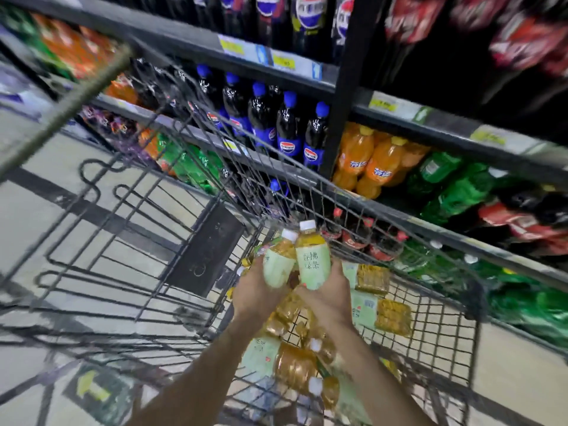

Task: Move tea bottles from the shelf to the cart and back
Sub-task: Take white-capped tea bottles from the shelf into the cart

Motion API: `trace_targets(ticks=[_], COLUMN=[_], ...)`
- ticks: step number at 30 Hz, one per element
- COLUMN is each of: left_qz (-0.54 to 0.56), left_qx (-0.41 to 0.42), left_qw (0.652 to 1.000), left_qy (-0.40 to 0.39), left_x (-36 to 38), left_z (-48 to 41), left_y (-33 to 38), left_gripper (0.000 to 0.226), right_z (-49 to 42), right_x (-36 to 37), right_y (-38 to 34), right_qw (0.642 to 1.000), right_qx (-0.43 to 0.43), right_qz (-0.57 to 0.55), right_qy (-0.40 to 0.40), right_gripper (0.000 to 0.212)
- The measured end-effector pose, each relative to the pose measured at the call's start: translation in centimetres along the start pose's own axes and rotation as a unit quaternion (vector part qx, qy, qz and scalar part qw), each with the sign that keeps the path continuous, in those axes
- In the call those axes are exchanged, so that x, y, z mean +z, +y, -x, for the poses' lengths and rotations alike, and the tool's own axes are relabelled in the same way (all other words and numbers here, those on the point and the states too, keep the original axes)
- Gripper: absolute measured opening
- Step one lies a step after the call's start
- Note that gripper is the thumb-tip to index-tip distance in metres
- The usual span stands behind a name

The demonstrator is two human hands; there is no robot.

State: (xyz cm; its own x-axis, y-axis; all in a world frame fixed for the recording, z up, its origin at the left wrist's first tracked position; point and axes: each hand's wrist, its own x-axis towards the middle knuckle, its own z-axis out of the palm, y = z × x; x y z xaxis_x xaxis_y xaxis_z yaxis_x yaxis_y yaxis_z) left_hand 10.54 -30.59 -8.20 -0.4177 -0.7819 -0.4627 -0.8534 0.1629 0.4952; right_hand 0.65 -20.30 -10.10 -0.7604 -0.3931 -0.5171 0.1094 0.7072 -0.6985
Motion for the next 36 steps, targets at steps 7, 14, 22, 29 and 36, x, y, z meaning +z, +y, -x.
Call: trace_targets(ticks=[7, 14, 22, 29, 36], left_qz=[0.054, 0.069, 0.102, 0.116, 0.154], left_qx=[0.092, 0.208, 0.365, 0.459, 0.533], left_qw=[0.994, 0.976, 0.925, 0.880, 0.826], left_qy=[0.013, -0.001, -0.004, -0.035, -0.105], left_x=[-5.4, -11.7, -14.5, -13.4, -10.4], left_z=[4.5, 8.3, 14.5, 21.1, 30.5], left_y=[4.0, 7.7, 13.0, 17.8, 23.0], left_gripper=[0.085, 0.064, 0.065, 0.063, 0.063], right_z=[5.8, 13.2, 20.6, 26.3, 34.1], right_x=[-5.4, -10.3, -16.2, -22.1, -28.7], right_y=[-3.9, -8.6, -9.8, -7.9, -3.9], right_qw=[0.996, 0.976, 0.935, 0.890, 0.836], right_qx=[-0.055, -0.118, -0.157, -0.161, -0.156], right_qz=[-0.045, -0.077, -0.119, -0.149, -0.169], right_qy=[0.053, 0.163, 0.296, 0.400, 0.499], right_gripper=[0.065, 0.065, 0.068, 0.061, 0.061])
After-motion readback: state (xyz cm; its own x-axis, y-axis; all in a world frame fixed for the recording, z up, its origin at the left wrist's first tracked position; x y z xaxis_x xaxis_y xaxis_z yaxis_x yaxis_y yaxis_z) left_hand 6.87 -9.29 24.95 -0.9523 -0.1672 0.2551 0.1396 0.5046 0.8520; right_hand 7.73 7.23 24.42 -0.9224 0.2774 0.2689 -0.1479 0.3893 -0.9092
